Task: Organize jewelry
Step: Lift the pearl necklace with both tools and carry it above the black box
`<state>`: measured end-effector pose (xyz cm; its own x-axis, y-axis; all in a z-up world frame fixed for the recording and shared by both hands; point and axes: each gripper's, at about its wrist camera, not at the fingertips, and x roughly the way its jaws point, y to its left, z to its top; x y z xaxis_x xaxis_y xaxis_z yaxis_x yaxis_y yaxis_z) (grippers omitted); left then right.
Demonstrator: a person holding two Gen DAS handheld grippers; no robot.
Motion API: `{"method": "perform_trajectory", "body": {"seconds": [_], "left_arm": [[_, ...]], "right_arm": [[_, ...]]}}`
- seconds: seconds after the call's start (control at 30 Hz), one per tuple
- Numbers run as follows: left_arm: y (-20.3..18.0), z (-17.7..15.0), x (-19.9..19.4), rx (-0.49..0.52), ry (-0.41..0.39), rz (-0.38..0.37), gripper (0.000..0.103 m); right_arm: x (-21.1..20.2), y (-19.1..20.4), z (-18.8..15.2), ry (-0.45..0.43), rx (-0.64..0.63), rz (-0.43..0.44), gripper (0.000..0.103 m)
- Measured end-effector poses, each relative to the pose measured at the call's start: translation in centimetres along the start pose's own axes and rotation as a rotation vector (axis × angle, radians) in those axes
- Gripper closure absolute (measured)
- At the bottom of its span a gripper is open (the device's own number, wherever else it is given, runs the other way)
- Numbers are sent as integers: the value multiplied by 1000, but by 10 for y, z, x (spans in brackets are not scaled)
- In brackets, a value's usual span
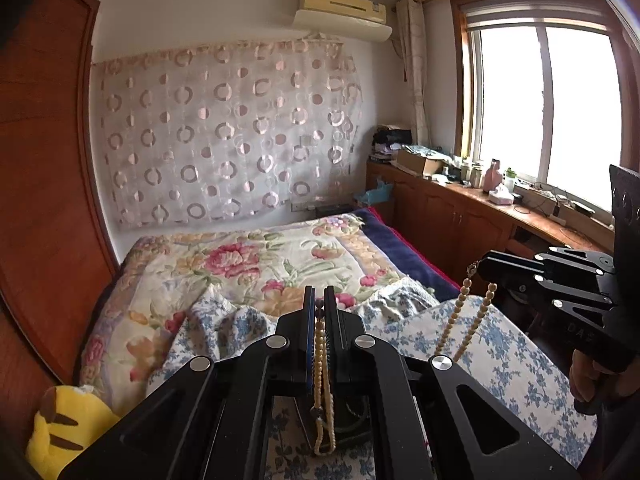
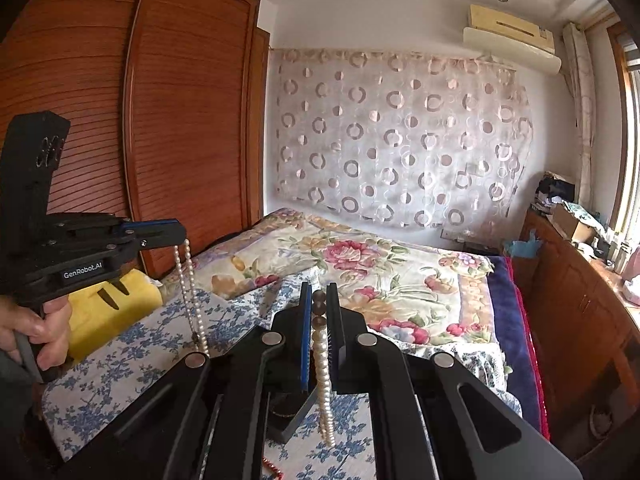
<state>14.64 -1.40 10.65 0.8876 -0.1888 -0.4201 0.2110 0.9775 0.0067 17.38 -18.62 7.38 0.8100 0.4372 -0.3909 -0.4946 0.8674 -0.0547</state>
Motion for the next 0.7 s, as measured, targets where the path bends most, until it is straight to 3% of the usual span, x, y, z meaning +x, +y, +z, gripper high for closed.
{"method": "perform_trajectory", "body": {"seconds": [0.37, 0.7], "left_arm": [[4, 5, 19, -18, 2, -10, 99], [14, 5, 29, -36, 17, -9, 99]], "right_arm": [[15, -1, 32, -36, -6, -10, 95], [35, -1, 29, 1, 29, 22, 95]]}}
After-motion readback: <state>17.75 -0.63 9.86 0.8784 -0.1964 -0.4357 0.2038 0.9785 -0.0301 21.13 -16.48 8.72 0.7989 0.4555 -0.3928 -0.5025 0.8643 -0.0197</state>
